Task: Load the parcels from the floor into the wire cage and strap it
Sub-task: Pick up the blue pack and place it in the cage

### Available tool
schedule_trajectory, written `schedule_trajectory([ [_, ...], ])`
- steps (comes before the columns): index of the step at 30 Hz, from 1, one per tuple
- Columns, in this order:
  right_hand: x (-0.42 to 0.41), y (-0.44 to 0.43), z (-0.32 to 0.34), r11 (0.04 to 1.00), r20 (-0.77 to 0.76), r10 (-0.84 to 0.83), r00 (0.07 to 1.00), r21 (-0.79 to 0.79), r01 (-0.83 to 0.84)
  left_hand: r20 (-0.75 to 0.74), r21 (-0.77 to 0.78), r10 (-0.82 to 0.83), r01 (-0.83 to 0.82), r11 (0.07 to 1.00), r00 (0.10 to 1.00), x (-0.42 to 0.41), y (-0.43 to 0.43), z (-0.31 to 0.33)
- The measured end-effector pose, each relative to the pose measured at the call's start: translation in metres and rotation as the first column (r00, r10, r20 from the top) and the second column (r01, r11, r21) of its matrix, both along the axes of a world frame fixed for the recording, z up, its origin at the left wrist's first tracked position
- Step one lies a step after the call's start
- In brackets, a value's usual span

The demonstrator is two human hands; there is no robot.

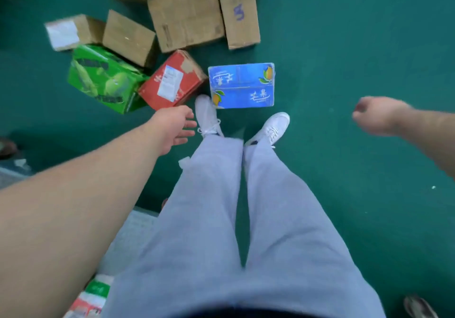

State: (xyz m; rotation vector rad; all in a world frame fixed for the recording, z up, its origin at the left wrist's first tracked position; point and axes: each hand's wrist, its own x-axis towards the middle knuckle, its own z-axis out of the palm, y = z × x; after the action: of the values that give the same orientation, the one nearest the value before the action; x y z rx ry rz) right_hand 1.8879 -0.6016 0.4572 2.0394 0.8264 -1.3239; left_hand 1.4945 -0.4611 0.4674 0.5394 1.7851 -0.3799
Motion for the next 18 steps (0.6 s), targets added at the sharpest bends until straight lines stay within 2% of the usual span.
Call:
schedule_trajectory([
  [5, -0.042, 0.021, -0.122, 0.981, 0.002, -0.181, 0.983, 0.064, 0.181, -0.012, -0.044, -0.18, 0.18, 0.983, 0.984, 0.006, 0.009, -0.14],
  [9, -0.095, 0.016, -0.209, 0.982, -0.073, -0.188, 0.979, -0.004, 0.188, 0.003, -0.09, -0.278, 0.277, 0.957, 0.96, 0.002, 0.01, -0.234],
  [12, -0.132, 0.007, -0.262, 0.952, -0.077, -0.308, 0.948, -0.028, 0.306, 0.009, -0.103, -0.319, 0.318, 0.942, 0.948, -0.008, 0.009, -0.285],
  [14, -0.146, 0.004, -0.292, 0.854, -0.058, -0.519, 0.853, 0.006, 0.52, 0.032, -0.099, -0.307, 0.309, 0.946, 0.951, -0.015, 0.006, -0.308],
  [16, -0.152, 0.005, -0.314, 0.68, -0.094, -0.727, 0.68, 0.037, 0.732, 0.079, -0.117, -0.258, 0.266, 0.957, 0.963, -0.017, 0.0, -0.323],
  [18, -0.155, 0.01, -0.329, 0.54, -0.128, -0.831, 0.541, 0.041, 0.84, 0.132, -0.136, -0.17, 0.188, 0.973, 0.977, -0.014, -0.005, -0.327],
])
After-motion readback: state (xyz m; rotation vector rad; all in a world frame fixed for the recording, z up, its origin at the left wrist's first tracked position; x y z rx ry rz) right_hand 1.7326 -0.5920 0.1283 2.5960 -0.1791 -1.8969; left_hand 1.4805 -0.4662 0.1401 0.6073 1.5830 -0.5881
